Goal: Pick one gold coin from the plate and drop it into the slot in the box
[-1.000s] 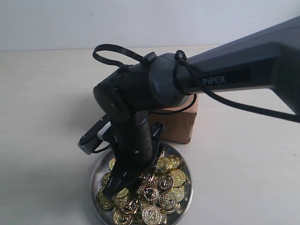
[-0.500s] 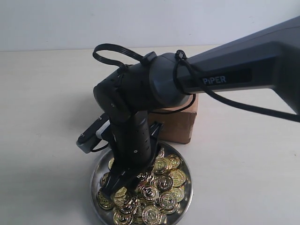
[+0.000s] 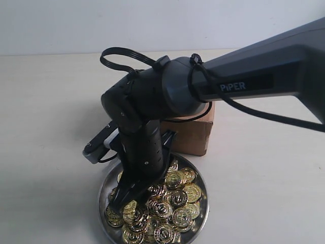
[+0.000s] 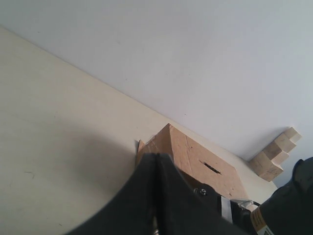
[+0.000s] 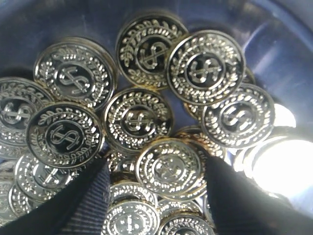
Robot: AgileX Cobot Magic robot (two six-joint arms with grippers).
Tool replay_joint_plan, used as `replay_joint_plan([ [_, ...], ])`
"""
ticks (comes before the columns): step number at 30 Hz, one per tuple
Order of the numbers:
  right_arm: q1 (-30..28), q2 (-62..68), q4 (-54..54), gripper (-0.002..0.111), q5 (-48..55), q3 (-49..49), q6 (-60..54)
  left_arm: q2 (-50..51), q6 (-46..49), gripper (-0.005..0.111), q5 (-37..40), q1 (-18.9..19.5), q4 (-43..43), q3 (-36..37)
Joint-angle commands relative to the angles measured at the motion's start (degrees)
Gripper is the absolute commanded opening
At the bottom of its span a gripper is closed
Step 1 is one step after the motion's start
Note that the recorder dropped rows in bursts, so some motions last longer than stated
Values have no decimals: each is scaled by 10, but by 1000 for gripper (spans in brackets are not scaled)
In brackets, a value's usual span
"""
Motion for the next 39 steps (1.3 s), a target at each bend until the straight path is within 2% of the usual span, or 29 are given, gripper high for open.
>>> replay_joint_plan([
  [1, -3, -6, -12, 57, -7, 4, 4, -4, 2, 0, 0, -3, 1, -2],
  [39, -9, -5, 15, 57, -5, 4, -7, -4, 2, 0, 0, -3, 1, -2],
])
